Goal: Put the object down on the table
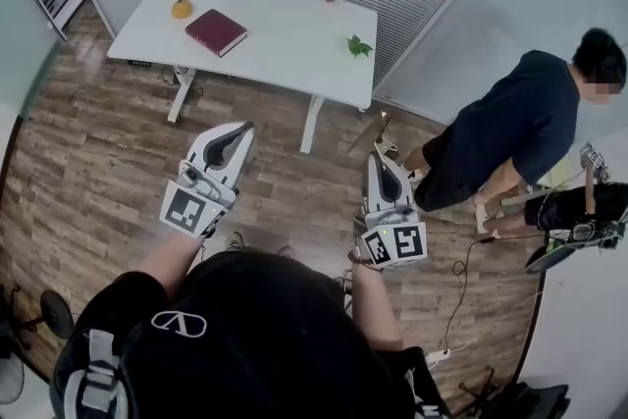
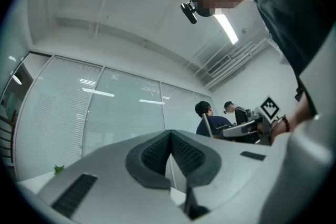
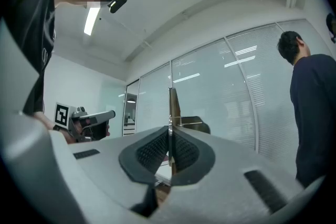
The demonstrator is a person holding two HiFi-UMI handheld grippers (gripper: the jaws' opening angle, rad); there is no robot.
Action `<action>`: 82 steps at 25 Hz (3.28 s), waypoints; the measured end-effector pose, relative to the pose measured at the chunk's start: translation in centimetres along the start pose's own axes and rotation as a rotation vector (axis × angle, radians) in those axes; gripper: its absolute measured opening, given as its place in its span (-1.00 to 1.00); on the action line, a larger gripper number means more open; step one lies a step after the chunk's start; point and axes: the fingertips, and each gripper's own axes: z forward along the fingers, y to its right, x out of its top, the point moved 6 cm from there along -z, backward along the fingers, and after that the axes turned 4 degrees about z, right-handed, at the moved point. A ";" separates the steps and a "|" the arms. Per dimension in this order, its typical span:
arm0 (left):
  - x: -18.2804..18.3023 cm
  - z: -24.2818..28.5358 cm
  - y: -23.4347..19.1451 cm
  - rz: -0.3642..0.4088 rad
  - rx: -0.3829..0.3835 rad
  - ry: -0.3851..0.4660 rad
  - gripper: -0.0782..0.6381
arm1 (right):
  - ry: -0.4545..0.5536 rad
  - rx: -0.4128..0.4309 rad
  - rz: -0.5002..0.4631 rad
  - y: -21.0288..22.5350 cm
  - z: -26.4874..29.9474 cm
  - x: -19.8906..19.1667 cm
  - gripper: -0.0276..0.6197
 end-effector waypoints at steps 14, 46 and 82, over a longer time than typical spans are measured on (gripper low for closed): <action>-0.2 0.8 2.1 -0.019 -0.009 -0.001 -0.77 | -0.007 0.046 0.035 0.2 -1.2 -0.3 -0.90; -14.7 21.6 -14.9 0.000 -0.001 -0.034 -0.77 | 0.004 0.118 0.060 14.6 25.5 -4.7 -0.90; -28.8 39.8 -29.1 -0.057 -0.012 -0.158 -0.77 | -0.320 0.195 0.410 30.9 54.4 -16.9 -0.90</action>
